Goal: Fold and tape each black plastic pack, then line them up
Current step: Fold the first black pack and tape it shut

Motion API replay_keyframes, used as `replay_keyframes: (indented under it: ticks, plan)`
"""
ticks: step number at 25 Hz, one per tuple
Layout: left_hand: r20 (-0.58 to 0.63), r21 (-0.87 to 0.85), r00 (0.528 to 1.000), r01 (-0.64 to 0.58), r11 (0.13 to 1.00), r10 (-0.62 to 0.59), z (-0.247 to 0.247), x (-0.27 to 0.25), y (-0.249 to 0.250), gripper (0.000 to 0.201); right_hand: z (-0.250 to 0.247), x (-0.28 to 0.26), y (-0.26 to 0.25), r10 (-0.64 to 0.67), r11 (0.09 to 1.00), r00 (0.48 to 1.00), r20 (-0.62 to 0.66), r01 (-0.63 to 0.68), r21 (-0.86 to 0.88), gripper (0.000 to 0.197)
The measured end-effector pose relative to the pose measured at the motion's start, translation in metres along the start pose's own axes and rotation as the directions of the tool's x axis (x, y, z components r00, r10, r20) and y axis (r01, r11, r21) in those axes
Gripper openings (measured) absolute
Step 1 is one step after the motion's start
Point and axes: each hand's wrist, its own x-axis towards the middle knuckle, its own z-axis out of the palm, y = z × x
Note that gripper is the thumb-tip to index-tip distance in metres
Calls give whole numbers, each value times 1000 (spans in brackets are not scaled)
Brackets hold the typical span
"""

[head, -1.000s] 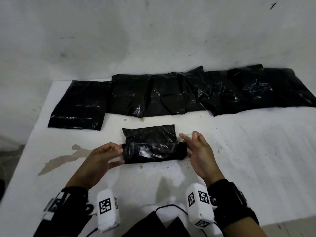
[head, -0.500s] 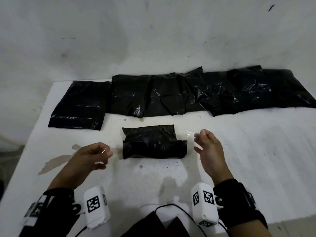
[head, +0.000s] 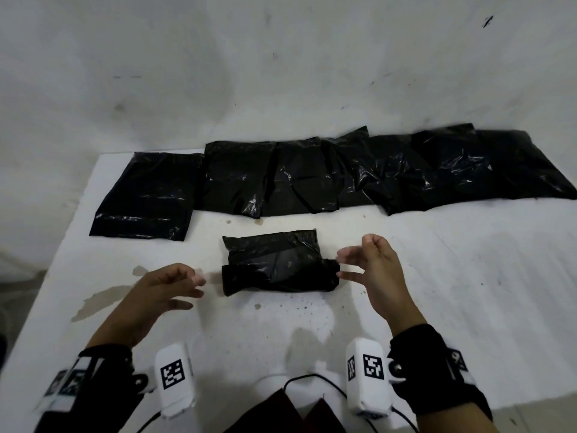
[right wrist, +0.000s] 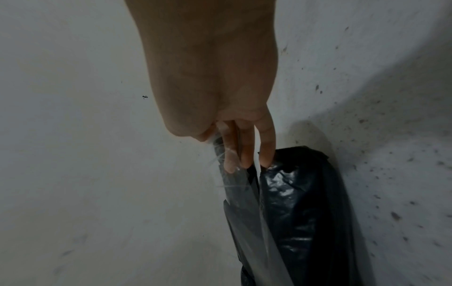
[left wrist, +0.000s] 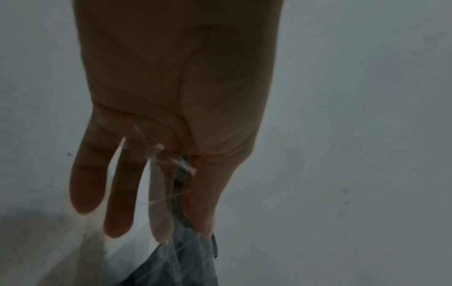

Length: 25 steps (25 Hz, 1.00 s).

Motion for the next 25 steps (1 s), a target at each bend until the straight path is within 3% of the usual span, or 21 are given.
replay_keyframes:
  ticks: [3, 12, 20, 25]
  plan:
    - [-72, 75, 997, -27, 997, 32, 2, 2, 0, 15, 1, -2, -1, -2, 1000, 1000, 28, 3, -11, 20]
    - [-207, 189, 976, -23, 982, 63, 8, 22, 0, 17, 11, 17, 14, 45, 998, 994, -103, -50, -48, 21]
    - [-232, 196, 970, -21, 980, 68, 8, 25, -4, 24, 32, 20, 36, -67, 961, 967, -247, -4, -277, 17]
    - [-338, 261, 934, -24, 965, 115, 12, 25, -10, 25, 40, 14, 37, -117, 951, 948, -297, 21, -310, 18]
